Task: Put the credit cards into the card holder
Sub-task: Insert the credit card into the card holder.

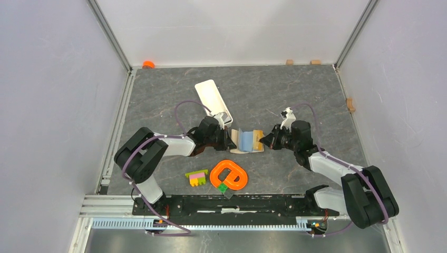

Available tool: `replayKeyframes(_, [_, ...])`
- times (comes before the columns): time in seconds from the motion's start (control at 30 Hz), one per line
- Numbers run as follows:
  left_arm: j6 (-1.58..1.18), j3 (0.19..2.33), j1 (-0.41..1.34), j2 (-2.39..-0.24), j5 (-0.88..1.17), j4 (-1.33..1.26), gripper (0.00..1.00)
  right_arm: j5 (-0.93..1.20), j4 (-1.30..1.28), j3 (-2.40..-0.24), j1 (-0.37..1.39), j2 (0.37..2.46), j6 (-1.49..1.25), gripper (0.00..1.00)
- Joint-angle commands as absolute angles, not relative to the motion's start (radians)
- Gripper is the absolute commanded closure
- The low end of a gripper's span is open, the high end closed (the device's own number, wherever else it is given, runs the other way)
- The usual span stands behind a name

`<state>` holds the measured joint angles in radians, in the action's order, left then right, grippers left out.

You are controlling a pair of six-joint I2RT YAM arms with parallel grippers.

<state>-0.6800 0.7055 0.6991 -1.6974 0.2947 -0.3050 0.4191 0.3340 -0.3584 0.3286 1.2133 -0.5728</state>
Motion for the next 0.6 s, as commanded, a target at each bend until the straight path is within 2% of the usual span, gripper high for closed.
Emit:
replayKeyframes(0.0, [-0.685, 0.697, 0.684, -1.706, 0.342, -0.379, 0.98, 0.455, 0.412, -0.350, 0.327, 1.201, -0.607, 1.00])
replayKeyframes(0.13, [-0.685, 0.684, 0.671, -1.707, 0.389, -0.427, 0.94, 0.477, 0.465, -0.339, 0.331, 1.220, -0.632, 1.00])
replayKeyframes(0.23, [-0.677, 0.667, 0.653, -1.684, 0.398, -0.441, 0.75, 0.471, 0.468, -0.342, 0.337, 1.231, -0.632, 1.00])
replayKeyframes(0.4, [-0.660, 0.617, 0.625, -1.602, 0.401, -0.473, 0.55, 0.470, 0.494, -0.347, 0.347, 1.246, -0.650, 1.00])
replayKeyframes(0.47, [-0.657, 0.604, 0.625, -1.576, 0.416, -0.497, 0.48, 0.470, 0.504, -0.353, 0.353, 1.254, -0.655, 1.00])
replayKeyframes(0.57, [-0.652, 0.593, 0.625, -1.546, 0.444, -0.536, 0.44, 0.467, 0.515, -0.362, 0.362, 1.270, -0.660, 1.00])
